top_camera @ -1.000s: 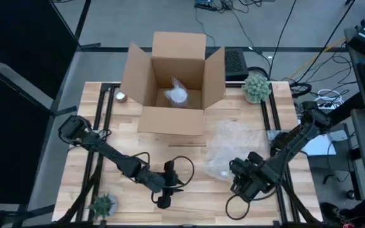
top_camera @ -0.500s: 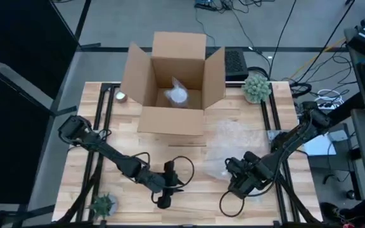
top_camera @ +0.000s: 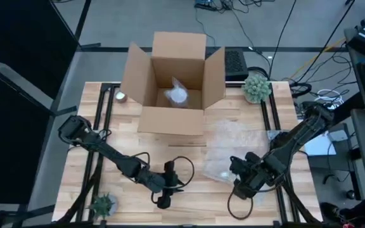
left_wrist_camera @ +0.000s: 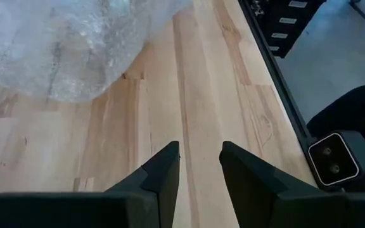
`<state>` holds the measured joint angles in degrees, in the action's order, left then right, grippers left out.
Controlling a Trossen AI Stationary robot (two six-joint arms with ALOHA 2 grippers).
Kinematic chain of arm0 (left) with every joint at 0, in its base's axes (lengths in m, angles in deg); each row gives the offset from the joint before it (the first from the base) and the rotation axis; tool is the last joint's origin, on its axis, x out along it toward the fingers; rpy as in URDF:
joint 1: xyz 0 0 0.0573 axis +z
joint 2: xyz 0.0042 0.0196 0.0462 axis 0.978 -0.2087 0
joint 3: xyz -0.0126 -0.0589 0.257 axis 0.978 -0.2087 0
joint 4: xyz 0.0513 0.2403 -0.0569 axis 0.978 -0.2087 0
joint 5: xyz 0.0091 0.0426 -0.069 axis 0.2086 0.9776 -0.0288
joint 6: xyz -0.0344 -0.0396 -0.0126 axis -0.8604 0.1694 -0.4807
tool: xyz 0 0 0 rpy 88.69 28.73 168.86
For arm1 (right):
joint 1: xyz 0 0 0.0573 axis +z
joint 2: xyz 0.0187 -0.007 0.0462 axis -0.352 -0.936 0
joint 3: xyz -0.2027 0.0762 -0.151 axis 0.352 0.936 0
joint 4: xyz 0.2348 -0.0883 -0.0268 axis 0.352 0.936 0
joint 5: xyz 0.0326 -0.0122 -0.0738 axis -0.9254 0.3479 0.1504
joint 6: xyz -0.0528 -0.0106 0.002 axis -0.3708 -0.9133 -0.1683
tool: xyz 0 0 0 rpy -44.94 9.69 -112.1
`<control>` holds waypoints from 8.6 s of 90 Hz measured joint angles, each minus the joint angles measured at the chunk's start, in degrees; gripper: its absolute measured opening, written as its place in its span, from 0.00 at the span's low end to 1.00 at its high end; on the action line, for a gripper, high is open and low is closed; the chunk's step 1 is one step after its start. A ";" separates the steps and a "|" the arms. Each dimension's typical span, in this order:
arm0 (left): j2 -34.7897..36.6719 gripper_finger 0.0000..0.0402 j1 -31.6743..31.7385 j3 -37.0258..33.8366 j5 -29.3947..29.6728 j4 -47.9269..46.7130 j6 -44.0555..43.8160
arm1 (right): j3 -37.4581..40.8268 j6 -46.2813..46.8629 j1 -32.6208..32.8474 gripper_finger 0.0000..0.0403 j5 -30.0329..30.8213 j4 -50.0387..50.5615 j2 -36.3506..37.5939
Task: Wrap mug
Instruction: Wrap the orange cup with the transparent bubble wrap
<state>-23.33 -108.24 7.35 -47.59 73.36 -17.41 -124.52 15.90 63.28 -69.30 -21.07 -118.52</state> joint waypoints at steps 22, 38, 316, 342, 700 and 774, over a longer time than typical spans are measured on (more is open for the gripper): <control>0.00 0.26 0.00 0.00 0.00 0.02 0.00 | 3.21 1.70 0.85 0.49 2.43 1.30 -5.54; 0.00 0.26 0.00 0.00 0.00 0.00 0.00 | 5.48 -0.37 0.77 0.49 2.35 -2.66 -8.65; -17.71 0.26 4.21 17.27 -4.92 19.76 9.46 | -22.56 -32.86 -1.20 0.43 2.57 -3.45 -27.35; -22.12 0.26 5.51 19.92 -3.63 16.77 7.79 | -22.56 -27.91 -1.05 0.42 -2.56 -2.94 -26.53; -22.48 0.26 6.40 19.76 -0.09 16.53 4.52 | -17.35 -16.22 -2.34 0.43 -0.99 -0.12 -23.46; -22.49 0.26 6.25 19.76 -0.13 16.68 4.55 | -17.44 -15.74 -1.98 0.65 -2.17 4.23 -22.19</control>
<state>-45.82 -101.99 27.11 -47.72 90.04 -12.86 -141.97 0.17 61.31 -71.47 -16.84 -140.70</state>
